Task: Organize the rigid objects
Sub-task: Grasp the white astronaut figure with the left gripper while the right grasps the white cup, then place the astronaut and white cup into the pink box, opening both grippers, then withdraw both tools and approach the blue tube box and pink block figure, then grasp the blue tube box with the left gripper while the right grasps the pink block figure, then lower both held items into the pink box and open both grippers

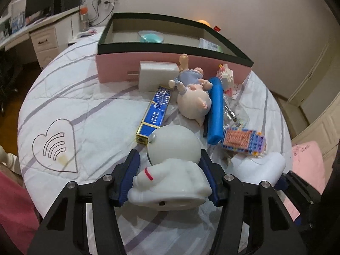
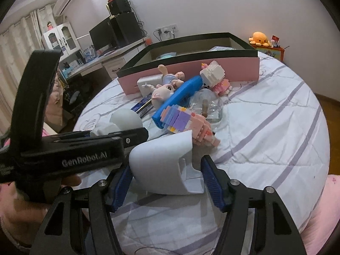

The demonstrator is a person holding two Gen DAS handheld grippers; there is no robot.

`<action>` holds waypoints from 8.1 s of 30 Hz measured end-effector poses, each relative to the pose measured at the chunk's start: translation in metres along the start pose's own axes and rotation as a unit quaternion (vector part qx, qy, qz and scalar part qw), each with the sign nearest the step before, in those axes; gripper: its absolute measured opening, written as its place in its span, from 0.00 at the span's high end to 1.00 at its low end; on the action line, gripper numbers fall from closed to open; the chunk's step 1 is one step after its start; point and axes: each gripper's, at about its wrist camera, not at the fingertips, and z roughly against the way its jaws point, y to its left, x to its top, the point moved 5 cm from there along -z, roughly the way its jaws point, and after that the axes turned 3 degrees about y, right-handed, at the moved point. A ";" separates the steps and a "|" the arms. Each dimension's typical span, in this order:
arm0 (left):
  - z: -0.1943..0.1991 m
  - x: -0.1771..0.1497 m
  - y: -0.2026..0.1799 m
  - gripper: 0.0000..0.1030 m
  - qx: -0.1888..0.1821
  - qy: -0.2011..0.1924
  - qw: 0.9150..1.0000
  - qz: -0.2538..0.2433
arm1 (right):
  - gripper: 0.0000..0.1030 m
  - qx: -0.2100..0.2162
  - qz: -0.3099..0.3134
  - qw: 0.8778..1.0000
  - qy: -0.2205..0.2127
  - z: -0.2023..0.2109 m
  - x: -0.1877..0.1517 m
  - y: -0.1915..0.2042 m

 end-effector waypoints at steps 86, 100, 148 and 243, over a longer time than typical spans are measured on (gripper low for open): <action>0.049 0.206 0.041 0.01 0.110 -0.133 0.985 -0.001 | 0.14 -0.022 -0.046 0.999 -0.020 -0.044 0.248 -0.072; 0.161 0.125 0.020 0.00 0.127 -0.194 0.973 -0.006 | 0.13 -0.045 -0.004 0.993 -0.113 0.082 0.177 0.012; 0.188 -0.002 0.014 0.00 0.131 -0.170 0.976 0.021 | 0.00 -0.047 -0.004 0.992 -0.116 0.129 0.063 0.030; -0.008 0.212 0.032 0.80 0.052 -0.109 0.993 -0.013 | 0.34 -0.055 0.072 0.996 -0.013 -0.085 0.238 -0.033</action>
